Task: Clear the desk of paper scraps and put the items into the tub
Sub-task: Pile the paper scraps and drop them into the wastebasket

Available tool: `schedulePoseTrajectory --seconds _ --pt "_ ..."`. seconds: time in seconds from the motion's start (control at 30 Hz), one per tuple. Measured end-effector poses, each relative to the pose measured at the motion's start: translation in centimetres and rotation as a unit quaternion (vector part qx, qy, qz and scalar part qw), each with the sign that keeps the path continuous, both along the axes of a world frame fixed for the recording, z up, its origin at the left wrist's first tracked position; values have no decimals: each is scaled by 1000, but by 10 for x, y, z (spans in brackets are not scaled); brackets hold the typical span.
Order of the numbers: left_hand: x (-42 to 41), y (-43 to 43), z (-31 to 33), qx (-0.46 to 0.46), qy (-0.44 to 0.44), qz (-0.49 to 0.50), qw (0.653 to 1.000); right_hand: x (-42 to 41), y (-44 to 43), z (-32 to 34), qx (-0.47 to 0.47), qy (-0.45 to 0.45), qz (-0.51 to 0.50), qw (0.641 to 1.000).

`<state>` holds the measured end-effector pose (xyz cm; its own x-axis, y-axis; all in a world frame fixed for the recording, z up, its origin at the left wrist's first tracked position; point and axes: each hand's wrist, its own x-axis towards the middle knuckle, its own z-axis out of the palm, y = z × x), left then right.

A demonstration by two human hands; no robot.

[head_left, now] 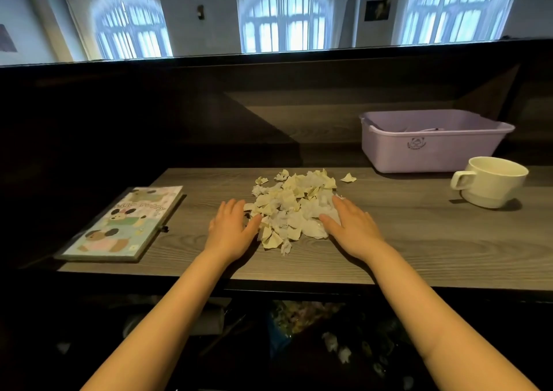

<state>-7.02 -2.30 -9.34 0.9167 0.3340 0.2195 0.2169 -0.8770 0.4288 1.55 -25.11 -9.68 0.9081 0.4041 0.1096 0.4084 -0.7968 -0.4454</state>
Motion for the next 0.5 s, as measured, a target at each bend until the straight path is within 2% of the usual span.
schedulePoseTrajectory --seconds 0.1,0.17,0.23,0.33,0.43,0.5 --pt "-8 -6 0 33 -77 -24 996 -4 -3 4 117 -52 -25 991" --pt "-14 -15 1 45 -92 -51 993 -8 -4 9 161 -91 -45 982" --pt "-18 -26 -1 50 -73 -85 992 -9 -4 9 126 -67 -17 990" --pt "-14 -36 0 58 -21 -82 995 -10 -2 6 -3 -7 23 1000" --pt "-8 -48 0 108 22 -63 992 -11 -1 8 8 15 7 1000" --pt "-5 -53 0 128 36 -51 990 -11 -3 9 20 -2 -12 1000"
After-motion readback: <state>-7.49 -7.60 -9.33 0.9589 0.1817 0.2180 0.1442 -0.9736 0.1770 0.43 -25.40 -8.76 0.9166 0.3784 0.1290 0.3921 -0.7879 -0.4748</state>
